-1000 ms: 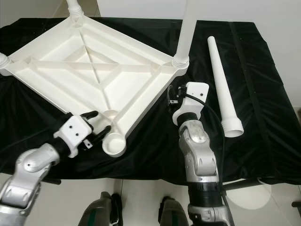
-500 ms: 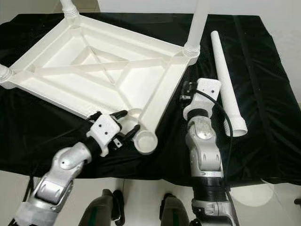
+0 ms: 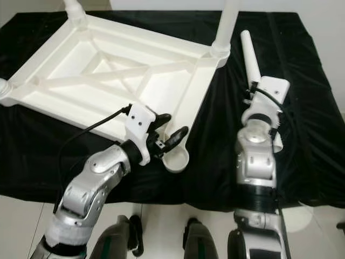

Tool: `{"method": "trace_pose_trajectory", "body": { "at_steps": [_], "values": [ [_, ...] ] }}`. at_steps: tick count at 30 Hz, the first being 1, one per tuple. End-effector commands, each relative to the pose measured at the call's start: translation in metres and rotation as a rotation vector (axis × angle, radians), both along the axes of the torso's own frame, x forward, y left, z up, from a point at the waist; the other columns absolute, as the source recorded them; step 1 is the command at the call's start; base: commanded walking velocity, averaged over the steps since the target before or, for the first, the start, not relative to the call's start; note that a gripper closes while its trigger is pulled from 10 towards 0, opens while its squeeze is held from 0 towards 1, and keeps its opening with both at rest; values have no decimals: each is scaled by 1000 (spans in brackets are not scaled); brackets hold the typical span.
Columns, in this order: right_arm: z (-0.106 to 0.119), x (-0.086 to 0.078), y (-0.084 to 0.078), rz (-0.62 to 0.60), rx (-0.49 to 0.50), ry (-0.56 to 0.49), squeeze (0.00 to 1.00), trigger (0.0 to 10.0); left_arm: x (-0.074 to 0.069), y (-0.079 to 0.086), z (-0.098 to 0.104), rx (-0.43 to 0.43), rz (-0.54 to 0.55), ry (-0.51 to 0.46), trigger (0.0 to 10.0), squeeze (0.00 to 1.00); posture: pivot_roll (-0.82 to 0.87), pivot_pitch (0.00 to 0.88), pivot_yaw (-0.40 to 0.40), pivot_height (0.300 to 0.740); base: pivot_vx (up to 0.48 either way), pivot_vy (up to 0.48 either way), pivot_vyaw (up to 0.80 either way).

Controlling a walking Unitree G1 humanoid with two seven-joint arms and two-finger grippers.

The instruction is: Building children table

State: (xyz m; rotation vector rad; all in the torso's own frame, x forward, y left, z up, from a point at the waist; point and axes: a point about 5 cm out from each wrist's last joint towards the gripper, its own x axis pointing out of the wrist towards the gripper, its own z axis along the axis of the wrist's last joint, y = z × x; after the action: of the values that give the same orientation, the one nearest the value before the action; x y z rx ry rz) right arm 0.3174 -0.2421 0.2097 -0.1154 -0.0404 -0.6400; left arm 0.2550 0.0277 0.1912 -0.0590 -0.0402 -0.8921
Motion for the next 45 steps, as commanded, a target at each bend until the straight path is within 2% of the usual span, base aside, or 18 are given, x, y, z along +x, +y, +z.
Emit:
{"method": "trace_pose_trajectory", "body": {
  "at_steps": [1,4,5,8,9,14,15,19,23,24,27,30,31,32,34,36,45],
  "values": [
    [-12,-1,-2,-18,43,61,0,10000,1,1,0,0,10,20,10000,0,-31,203,84,740,0,0,0],
    [-9,-1,-11,-72,79,67,0,10000,2,-2,7,3,5,5,10000,0,-41,196,88,740,0,0,0],
    [-6,-2,-15,-102,82,59,565,10000,3,-3,14,-3,1,-14,10000,0,-48,194,86,740,0,0,0],
    [-4,-2,-16,-108,67,44,565,10000,4,-4,17,-9,0,-21,10000,0,-48,194,86,740,0,0,0],
    [-4,-1,-13,-79,98,37,1000,10000,5,-4,20,-9,4,-15,10000,0,-50,195,84,740,0,0,0],
    [-6,2,-6,29,179,61,1000,10000,6,-5,27,-9,5,-12,10000,0,-50,195,84,740,0,0,0],
    [-6,4,-1,103,197,73,1000,10000,5,-6,30,-11,5,-13,10000,0,-49,194,78,740,0,0,0],
    [0,4,3,184,184,63,1000,10000,5,-8,35,-16,7,-17,10000,0,-48,190,73,740,0,0,0],
    [3,5,2,217,196,72,1000,10000,6,-9,37,-21,13,-15,10000,0,-48,190,74,740,0,0,0],
    [1,6,1,254,255,110,0,10000,6,-9,38,-23,16,-20,10000,0,-47,191,72,740,0,0,0],
    [-2,7,-1,303,333,161,0,10000,7,-9,40,-25,21,-22,10000,0,-47,191,72,740,0,0,0],
    [-2,7,-1,303,333,161,0,10000,7,-9,40,-25,21,-22,10000,0,-47,191,72,740,0,0,0],
    [-5,8,-2,328,371,208,0,10000,7,-9,40,-22,24,-20,10000,0,-48,190,70,740,0,0,0],
    [-5,8,-2,328,371,208,0,10000,7,-9,40,-22,24,-20,10000,0,-48,190,70,740,0,0,0],
    [-13,8,1,409,453,311,0,10000,7,-9,42,-25,29,-19,10000,0,-51,186,66,740,0,0,0],
    [-16,8,3,449,487,352,0,10000,7,-9,42,-27,31,-18,10000,0,-52,183,64,740,0,0,0],
    [-20,10,6,525,521,451,0,10000,8,-14,46,-45,31,-18,10000,0,-63,173,65,740,0,0,0]
  ]
}}
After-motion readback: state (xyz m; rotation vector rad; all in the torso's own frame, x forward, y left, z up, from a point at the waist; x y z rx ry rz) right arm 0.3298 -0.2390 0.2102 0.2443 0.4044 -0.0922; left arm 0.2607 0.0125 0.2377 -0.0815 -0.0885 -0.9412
